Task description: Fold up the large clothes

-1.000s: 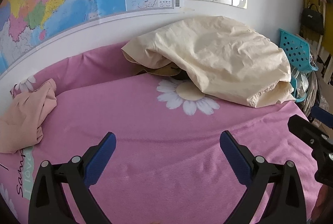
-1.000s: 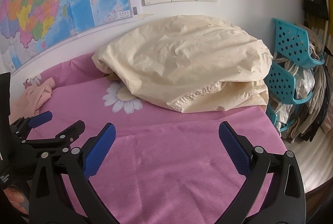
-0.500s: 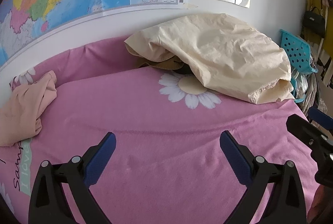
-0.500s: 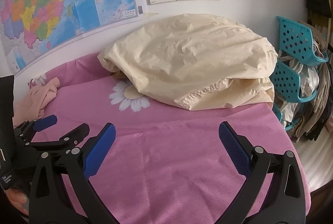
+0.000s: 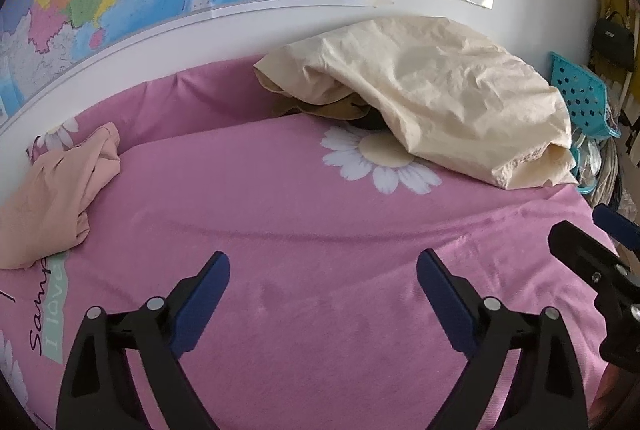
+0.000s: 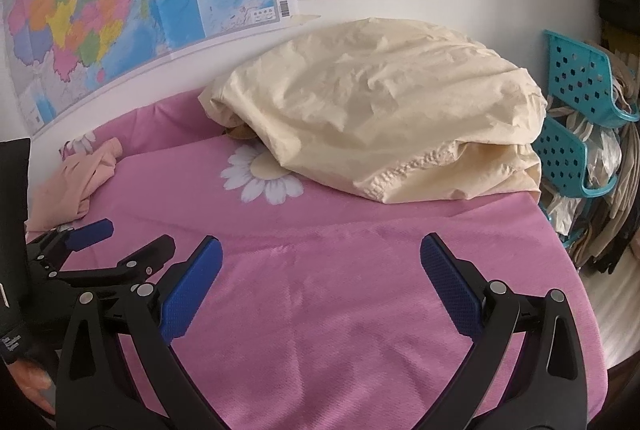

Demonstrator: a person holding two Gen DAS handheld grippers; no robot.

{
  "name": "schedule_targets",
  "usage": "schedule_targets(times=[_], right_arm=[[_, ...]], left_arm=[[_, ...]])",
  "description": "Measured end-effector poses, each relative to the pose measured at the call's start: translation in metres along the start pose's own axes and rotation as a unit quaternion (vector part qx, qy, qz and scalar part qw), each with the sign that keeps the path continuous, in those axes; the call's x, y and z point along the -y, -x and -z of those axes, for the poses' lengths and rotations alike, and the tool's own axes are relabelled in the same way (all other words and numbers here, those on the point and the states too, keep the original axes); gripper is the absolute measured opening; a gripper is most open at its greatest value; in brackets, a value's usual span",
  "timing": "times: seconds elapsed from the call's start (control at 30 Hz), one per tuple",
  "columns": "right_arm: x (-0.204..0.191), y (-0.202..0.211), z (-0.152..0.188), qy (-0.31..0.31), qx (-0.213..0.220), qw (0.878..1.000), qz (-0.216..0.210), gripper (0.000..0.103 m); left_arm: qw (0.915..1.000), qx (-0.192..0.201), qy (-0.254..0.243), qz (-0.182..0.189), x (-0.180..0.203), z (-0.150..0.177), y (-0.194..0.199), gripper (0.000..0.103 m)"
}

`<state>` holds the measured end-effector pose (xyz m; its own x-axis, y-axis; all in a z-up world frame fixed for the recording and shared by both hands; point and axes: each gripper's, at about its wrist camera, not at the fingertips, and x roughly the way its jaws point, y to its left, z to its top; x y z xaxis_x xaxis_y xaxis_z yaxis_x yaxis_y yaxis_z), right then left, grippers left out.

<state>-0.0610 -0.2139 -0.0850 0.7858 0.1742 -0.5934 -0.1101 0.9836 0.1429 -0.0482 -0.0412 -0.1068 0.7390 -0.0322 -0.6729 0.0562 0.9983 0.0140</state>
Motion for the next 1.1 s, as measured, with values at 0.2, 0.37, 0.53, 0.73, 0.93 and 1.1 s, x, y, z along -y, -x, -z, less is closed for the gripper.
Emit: schedule_targets(times=[0.2,0.37,0.53,0.73,0.93,1.1], right_arm=[[-0.005,-0.023,0.010,0.003,-0.046,0.999,0.013,0.098],[-0.011,-0.046,0.021,0.011,-0.085,0.996,0.025,0.098],[-0.007,-0.060,0.027,-0.001,-0.112,0.993,0.037,0.098],[-0.006,-0.062,0.029,0.008,-0.119,0.991,0.061,0.098],[-0.006,-0.066,0.029,0.021,-0.125,0.990,0.063,0.099],[-0.005,-0.067,0.028,0.021,-0.125,0.990,0.062,0.099]], left_arm=[[0.9990,-0.042,0.004,0.011,-0.002,0.009,-0.020,0.097],[0.9971,-0.073,0.020,0.006,-0.008,0.022,-0.040,0.097],[0.9972,-0.071,0.021,-0.015,-0.009,0.025,-0.043,0.098],[0.9971,-0.071,0.019,-0.018,-0.007,0.026,-0.040,0.098],[0.9971,-0.071,0.020,-0.016,-0.008,0.027,-0.042,0.098],[0.9971,-0.072,0.020,-0.016,-0.008,0.026,-0.042,0.098]])
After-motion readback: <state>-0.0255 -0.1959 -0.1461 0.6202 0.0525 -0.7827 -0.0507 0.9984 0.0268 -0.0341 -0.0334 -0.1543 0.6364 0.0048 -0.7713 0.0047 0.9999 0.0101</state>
